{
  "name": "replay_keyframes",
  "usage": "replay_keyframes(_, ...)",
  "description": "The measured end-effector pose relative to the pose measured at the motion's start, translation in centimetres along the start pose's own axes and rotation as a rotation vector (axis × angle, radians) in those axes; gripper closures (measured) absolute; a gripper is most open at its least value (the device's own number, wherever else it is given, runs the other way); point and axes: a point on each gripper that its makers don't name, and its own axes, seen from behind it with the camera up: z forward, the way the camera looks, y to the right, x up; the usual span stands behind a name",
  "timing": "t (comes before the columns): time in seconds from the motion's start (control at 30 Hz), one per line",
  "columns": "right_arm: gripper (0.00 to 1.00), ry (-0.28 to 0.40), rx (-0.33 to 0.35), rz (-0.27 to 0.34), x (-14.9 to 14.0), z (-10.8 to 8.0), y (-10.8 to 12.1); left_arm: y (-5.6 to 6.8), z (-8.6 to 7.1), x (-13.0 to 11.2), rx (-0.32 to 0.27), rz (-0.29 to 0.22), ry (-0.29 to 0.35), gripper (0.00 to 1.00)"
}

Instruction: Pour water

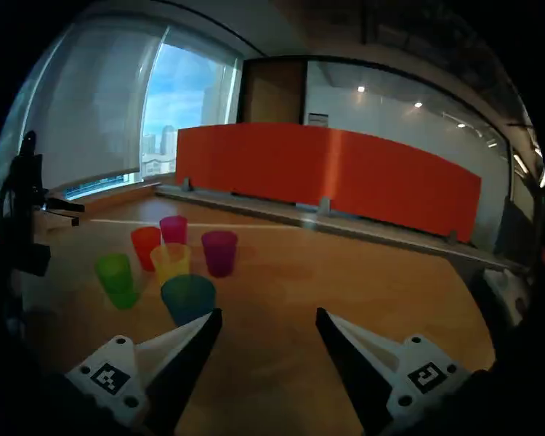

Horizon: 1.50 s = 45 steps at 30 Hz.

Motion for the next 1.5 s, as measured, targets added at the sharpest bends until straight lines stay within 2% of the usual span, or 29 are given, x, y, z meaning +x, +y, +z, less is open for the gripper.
replay_keyframes(0.3,0.00,0.085,-0.141,0.019,1.8,-0.3,2.0,-1.6,-0.4,0.6,0.097,-0.046,0.063,0.02)
replay_keyframes(0.6,0.00,0.191,-0.251,0.089,3.6,-1.4,3.8,-2.7,-0.7,1.8,0.199,-0.078,0.134,0.02)
replay_keyframes(0.8,0.00,0.247,-0.310,0.118,5.0,-2.1,5.2,-3.5,-1.3,3.4,0.259,-0.066,0.177,0.02)
replay_keyframes(1.1,0.00,0.267,-0.341,0.154,5.7,-2.3,6.2,-4.5,-2.3,5.4,0.342,-0.068,0.248,0.02)
replay_keyframes(1.3,0.00,0.270,-0.346,0.153,5.9,-2.4,6.3,-5.1,-2.4,5.0,0.390,-0.072,0.270,0.02)
replay_keyframes(1.5,0.00,0.264,-0.363,0.119,5.8,-2.4,6.3,-4.5,-2.0,4.7,0.399,-0.062,0.288,0.02)
